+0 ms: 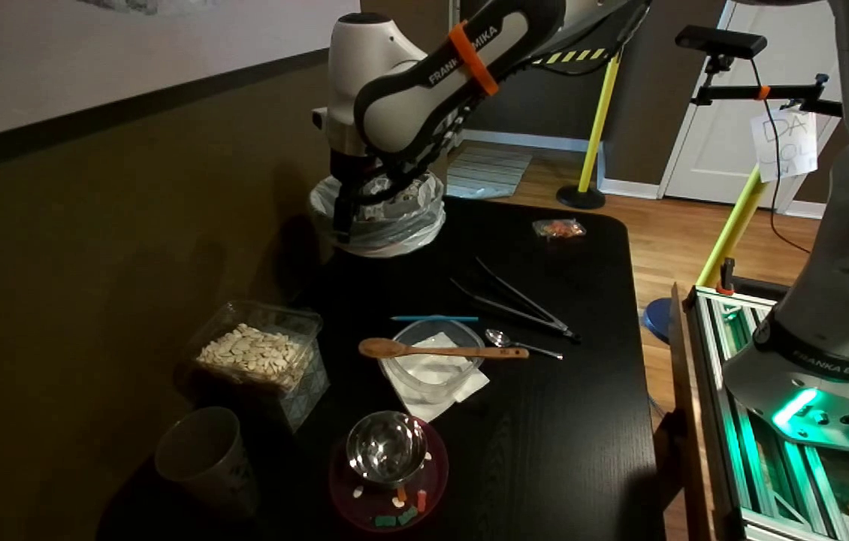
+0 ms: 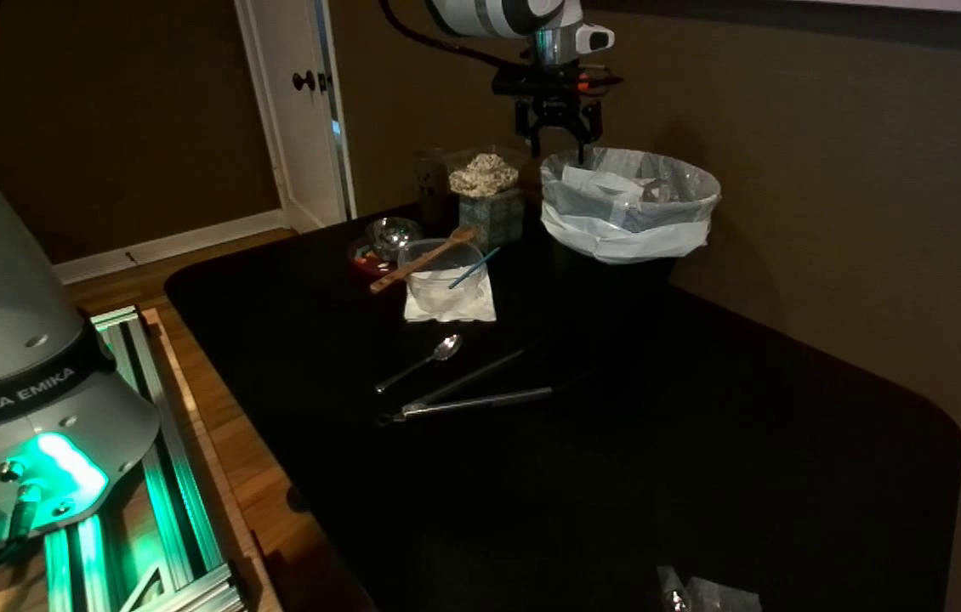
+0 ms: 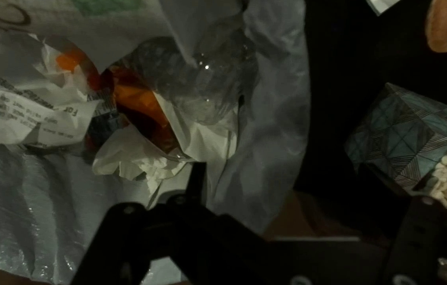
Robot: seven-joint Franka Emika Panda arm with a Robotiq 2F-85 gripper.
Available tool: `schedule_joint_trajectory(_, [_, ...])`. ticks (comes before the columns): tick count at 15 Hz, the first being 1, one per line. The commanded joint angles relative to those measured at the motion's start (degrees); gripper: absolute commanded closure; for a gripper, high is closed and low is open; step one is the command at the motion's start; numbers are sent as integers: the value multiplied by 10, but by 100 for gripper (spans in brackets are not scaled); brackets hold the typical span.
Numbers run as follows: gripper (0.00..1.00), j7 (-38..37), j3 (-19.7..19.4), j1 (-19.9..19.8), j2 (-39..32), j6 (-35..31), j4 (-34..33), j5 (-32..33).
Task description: Move the black bucket to the right
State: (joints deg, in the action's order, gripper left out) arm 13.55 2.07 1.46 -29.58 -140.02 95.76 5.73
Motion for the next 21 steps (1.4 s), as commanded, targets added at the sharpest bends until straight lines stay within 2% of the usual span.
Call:
schedule_joint_trajectory(1, [29, -14, -9, 3, -37, 8, -41, 14])
schedule_joint_trajectory(6, [71, -31, -15, 4, -41, 8, -50, 11])
schedule_joint_trajectory(10, [99, -46, -16, 7, -33, 9, -46, 11])
schedule_joint_trajectory(14, [99, -81, -31, 17, -14, 6, -30, 27])
schedule_joint_trajectory(18, [98, -172, -77, 33, 41, -28, 15, 71])
schedule_joint_trajectory(21, [98, -256, -125, 44, 72, -53, 40, 126])
